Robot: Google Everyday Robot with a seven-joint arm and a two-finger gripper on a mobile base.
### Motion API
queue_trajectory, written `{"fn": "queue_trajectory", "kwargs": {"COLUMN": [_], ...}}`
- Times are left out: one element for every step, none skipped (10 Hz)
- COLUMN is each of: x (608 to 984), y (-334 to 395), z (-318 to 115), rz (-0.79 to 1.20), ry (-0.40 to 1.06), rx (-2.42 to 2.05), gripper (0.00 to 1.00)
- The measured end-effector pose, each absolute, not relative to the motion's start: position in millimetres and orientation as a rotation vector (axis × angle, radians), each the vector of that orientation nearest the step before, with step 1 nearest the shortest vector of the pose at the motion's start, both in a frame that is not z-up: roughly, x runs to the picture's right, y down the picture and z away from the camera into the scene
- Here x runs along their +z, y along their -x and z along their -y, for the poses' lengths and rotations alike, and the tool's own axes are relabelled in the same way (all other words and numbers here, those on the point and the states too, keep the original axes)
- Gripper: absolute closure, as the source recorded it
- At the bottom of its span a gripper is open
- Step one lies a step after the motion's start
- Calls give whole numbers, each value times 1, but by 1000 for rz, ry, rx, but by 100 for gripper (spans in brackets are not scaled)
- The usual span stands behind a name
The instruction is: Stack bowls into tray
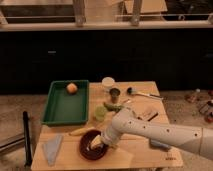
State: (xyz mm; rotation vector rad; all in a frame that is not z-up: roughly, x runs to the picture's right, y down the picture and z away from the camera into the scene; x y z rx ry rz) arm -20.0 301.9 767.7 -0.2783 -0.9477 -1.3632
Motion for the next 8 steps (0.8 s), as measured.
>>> {"fn": "queue_trajectory", "kwargs": {"x": [767, 766, 767, 768, 769, 769, 769, 768], "y": [19, 18, 18, 17, 16, 15, 14, 12], "z": [-302, -302, -302, -304, -305, -305, -304, -303], "rz": [948, 950, 950, 949, 945, 942, 937, 934], "ry": [281, 282, 281, 284, 286, 287, 287, 287], "rx": [-1362, -1363, -1364, -1356, -1347, -1338, -1331, -1322], "gripper": [53, 65, 78, 88, 95, 100, 100, 100]}}
